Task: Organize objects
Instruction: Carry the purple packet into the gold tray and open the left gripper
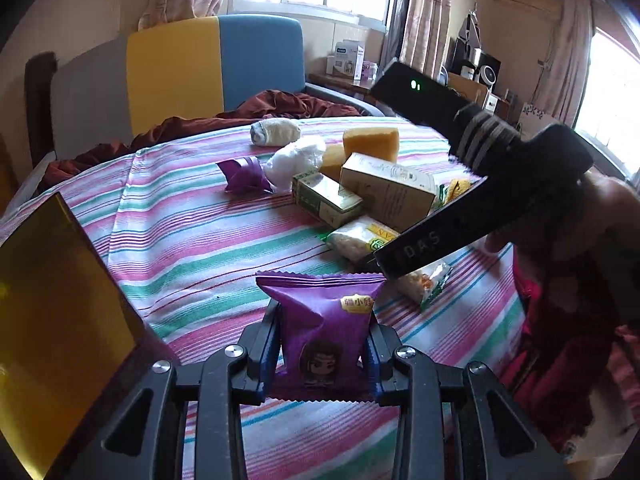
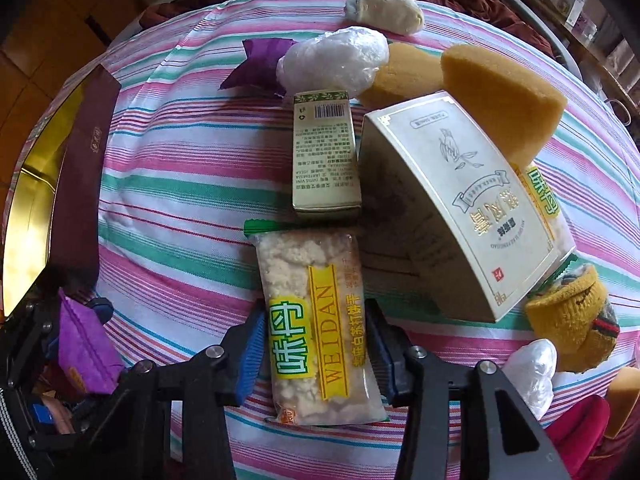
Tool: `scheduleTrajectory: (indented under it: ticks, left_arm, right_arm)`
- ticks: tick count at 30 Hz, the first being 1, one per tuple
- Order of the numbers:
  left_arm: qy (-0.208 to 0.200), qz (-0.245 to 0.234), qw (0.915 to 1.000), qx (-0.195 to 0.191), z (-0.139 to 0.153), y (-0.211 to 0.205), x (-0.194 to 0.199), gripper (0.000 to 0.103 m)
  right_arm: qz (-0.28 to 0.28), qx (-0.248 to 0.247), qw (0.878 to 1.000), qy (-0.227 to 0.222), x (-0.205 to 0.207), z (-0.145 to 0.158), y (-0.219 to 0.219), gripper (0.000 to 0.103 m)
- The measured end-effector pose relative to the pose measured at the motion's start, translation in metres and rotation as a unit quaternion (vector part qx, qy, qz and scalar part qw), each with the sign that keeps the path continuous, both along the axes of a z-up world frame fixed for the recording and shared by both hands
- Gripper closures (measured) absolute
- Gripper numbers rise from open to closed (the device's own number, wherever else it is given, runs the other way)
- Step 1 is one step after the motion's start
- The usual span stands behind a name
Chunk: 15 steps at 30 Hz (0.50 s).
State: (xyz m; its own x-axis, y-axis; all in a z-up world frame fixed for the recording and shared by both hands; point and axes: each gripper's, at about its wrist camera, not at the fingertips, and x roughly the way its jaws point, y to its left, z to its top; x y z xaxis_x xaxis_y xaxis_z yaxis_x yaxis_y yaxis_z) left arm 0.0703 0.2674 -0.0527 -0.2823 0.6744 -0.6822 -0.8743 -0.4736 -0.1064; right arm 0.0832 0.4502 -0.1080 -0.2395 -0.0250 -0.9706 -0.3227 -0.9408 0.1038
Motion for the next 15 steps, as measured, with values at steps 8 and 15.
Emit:
scheduleTrajectory:
  ticks: [8,15]
  left_arm:
    - [-0.024,0.099,0.9944,0.03,0.035,-0.054,-0.042,0.067]
    - [-0.071,0.292,0.9533,0.027,0.04,-0.145,-0.136,0.067]
  right_arm:
    - [0.002,0.002,1.0,0.001,0.007,0.0,0.0,0.054]
    - [0.004,0.01,1.0,0.002,0.018,-0.002,-0.004,0.054]
